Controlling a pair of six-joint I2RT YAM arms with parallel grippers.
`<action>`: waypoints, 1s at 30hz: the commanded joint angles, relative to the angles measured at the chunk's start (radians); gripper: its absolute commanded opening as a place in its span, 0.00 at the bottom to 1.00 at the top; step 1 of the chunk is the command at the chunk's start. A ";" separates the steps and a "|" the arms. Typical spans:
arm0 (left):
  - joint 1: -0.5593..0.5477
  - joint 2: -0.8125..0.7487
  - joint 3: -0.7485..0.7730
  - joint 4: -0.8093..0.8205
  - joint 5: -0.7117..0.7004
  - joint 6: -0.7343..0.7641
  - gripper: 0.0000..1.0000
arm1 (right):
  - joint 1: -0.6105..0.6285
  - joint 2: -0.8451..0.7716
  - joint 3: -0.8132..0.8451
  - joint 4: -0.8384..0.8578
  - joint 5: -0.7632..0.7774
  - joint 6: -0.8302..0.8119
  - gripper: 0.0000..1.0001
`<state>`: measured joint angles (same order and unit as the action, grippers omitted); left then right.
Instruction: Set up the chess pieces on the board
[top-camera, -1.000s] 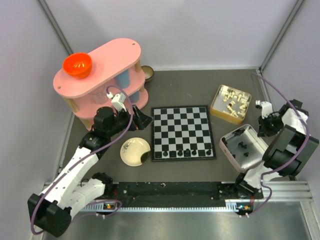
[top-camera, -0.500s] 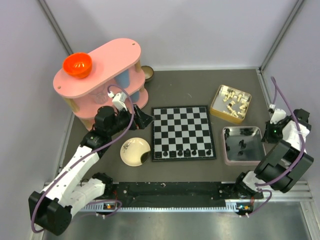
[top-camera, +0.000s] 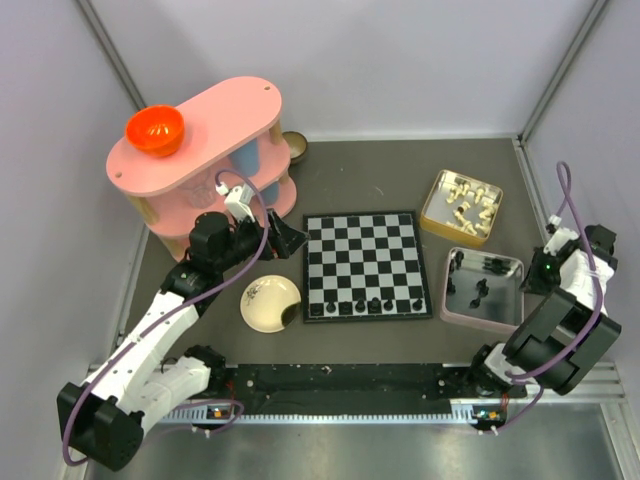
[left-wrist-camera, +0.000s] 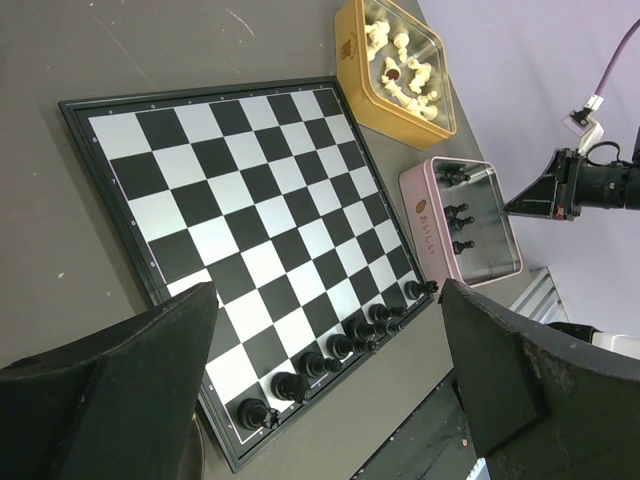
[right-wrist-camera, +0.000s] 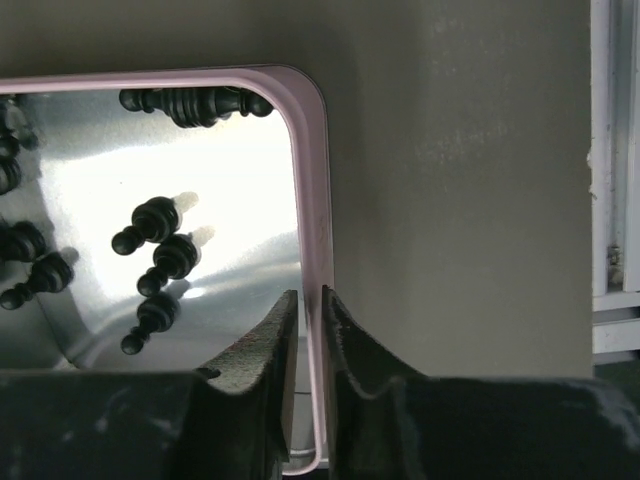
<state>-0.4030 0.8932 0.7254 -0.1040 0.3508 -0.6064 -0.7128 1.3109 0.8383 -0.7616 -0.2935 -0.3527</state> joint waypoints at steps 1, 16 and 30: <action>-0.003 -0.008 0.005 0.050 0.005 0.014 0.98 | -0.013 -0.032 0.019 0.031 0.001 0.031 0.20; -0.003 -0.030 0.011 0.036 -0.027 0.020 0.98 | 0.012 -0.148 0.235 -0.179 -0.206 -0.249 0.50; -0.003 -0.076 -0.015 0.050 -0.064 -0.009 0.98 | 0.400 -0.067 0.180 -0.133 -0.349 -0.032 0.52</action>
<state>-0.4030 0.8524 0.7250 -0.1047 0.3035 -0.6048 -0.3668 1.2213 1.0409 -0.9394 -0.6174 -0.4702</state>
